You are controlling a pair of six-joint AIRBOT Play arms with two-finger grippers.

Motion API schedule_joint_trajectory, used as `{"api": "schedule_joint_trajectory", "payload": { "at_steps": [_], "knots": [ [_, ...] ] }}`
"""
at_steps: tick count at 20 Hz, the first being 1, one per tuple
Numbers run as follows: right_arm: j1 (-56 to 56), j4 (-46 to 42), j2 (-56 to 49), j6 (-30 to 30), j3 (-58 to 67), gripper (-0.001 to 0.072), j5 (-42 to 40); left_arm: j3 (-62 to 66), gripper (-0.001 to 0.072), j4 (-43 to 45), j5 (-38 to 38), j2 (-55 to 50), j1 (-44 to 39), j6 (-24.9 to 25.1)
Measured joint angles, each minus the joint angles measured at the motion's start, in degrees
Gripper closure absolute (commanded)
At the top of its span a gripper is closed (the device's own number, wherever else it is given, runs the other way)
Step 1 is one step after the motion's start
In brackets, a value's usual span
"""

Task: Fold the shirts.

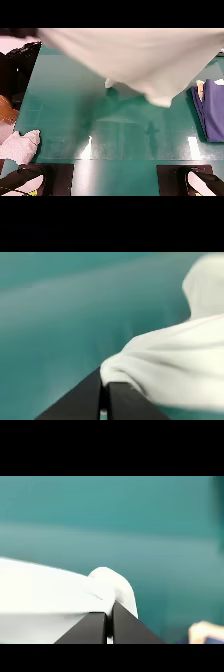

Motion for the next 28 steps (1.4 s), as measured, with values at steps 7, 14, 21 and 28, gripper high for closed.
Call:
{"api": "schedule_joint_trajectory", "payload": {
  "at_steps": [7,14,21,28],
  "knots": [
    [-4.02,0.0,4.94,-0.31,10.88,0.0694,0.07,12.22,0.068,-0.13,1.9,7.61,0.0,0.26],
    [-7.96,-0.09,6.29,-0.35,18.73,0.0694,5.84,13.2,0.068,-4.5,9.88,15.61,0.0,0.28],
    [-4.72,-0.61,-9.46,1.33,16.98,0.0694,20.59,0.04,0.0679,-3.52,3.58,5.2,0.02,0.74],
    [2.67,-0.68,-29.97,1.62,2.89,0.0694,13.99,-11.41,0.0678,-3.61,1.86,-17.86,0.46,2.84]
  ]
}}
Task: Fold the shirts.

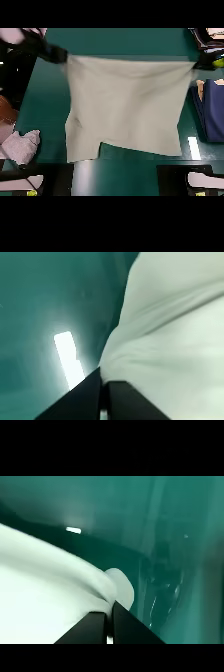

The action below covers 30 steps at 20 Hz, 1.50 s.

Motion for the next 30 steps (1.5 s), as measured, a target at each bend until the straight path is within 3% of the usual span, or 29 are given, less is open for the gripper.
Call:
{"api": "schedule_joint_trajectory", "payload": {
  "at_steps": [3,5,6,7,8,12,14,19,25,30],
  "knots": [
    [2.05,0.44,-6.32,-0.04,-1.88,0.0693,-6.8,-1.11,0.0674,0.0,4.11,-7.04,1.14,-0.07],
    [3.02,0.72,-8.76,-0.09,-2.4,0.0691,-10.54,-1.38,0.0229,-0.37,6.38,-9.35,2.12,-0.63],
    [3.28,0.79,-9.49,-0.11,-2.54,0.062,-12.07,-1.42,0.0212,-0.55,7.52,-10.16,2.75,-1.05],
    [3.39,0.81,-9.97,-0.11,-2.71,0.0374,-13.38,-1.44,0.0212,-0.68,7.8,-10.75,3.43,-1.42],
    [3.48,0.76,-10.08,-0.11,-2.78,0.0216,-14.45,-1.44,0.0211,-1.09,8.0,-11.1,4.17,-1.73],
    [1.88,0.9,-7.78,-0.2,-2.91,0.0221,-14.29,-1.44,0.0212,-5.33,3.17,-11.39,9.49,-2.03],
    [0.46,0.92,-5.44,-0.5,-3.41,0.0264,-11.21,-1.68,0.0212,-10.23,-1.77,-10.8,13.33,0.17],
    [-3.93,3.76,4.83,-3.5,-11.91,0.0265,-4.52,-9.99,0.0212,-19.67,-9.97,-5.46,20.09,5.29],
    [-9.97,15.23,16.26,-8.59,-26.84,0.0264,0.48,-36.24,0.0211,-22.47,-6.23,6.23,21.79,8.92],
    [-12.13,18.14,22.58,-9.73,-34.58,0.0264,2.25,-51.45,0.0211,-26.88,-0.07,11.08,22.03,11.47]
  ]
}}
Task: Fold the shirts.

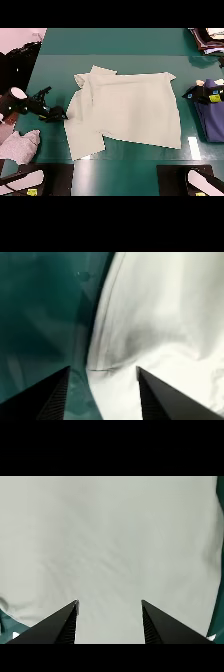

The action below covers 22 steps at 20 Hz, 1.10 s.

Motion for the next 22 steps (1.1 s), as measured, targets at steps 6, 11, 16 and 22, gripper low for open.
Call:
{"api": "schedule_joint_trajectory", "payload": {
  "at_steps": [6,11,16,22],
  "knots": [
    [-0.5,-0.72,3.67,-0.2,-2.43,0.0265,1.36,-4.87,0.0656,-6.19,5.51,0.94,-0.11,2.36],
    [-0.83,-9.29,4.48,1.07,-4.39,0.0264,4.59,-4.79,0.068,-7.8,6.14,1.25,-0.17,3.26],
    [-6.05,-15.78,4.24,2.95,-16.04,0.0257,5.97,-3.76,0.068,-8.17,5.75,4.74,-0.17,3.85],
    [-10.32,-14.97,0.07,2.86,-27.93,0.026,4.04,-3.58,0.068,-8.15,6.01,7.28,-0.17,4.02]
  ]
}}
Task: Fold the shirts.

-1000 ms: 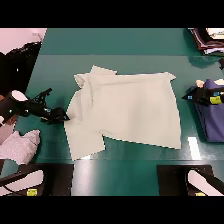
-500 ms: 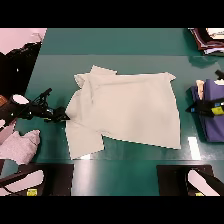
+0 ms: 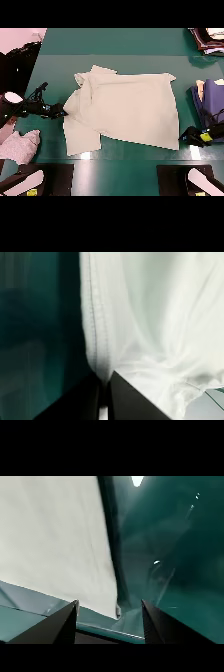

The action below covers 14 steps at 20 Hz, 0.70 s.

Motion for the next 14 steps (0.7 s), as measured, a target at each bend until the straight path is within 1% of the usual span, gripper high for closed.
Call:
{"api": "schedule_joint_trajectory", "payload": {
  "at_steps": [4,5,6,7,8,9,12,14],
  "knots": [
    [3.17,1.05,-2.43,-0.15,-2.91,0.028,-0.39,0.0,0.0679,0.02,-0.48,0.33,0.0,0.0],
    [4.22,1.05,-2.86,-0.17,-3.3,0.0345,-0.72,0.0,0.0679,0.02,-0.55,0.33,0.0,0.0],
    [5.18,1.01,-3.19,-0.24,-3.61,0.0482,-1.16,0.0,0.0679,0.04,-0.7,0.37,0.0,0.0],
    [6.12,0.68,-3.39,-0.26,-3.89,0.0573,-1.9,0.0,0.068,0.02,-0.87,0.39,0.0,0.0],
    [7.06,0.48,-3.3,-0.35,-4.07,0.0646,-2.64,0.0,0.0681,0.02,-1.09,0.39,0.02,0.0],
    [7.96,0.44,-2.86,-0.46,-4.2,0.0692,-3.32,0.0,0.0681,0.02,-1.31,0.39,0.02,-0.02],
    [9.75,0.46,0.28,-0.48,-4.24,0.0693,-5.49,0.04,0.0681,0.07,-2.56,1.03,0.0,-0.39],
    [10.12,-0.83,3.61,-0.52,-2.34,0.0693,-8.9,0.5,0.0681,0.22,-2.91,3.3,0.0,-1.16]
  ]
}}
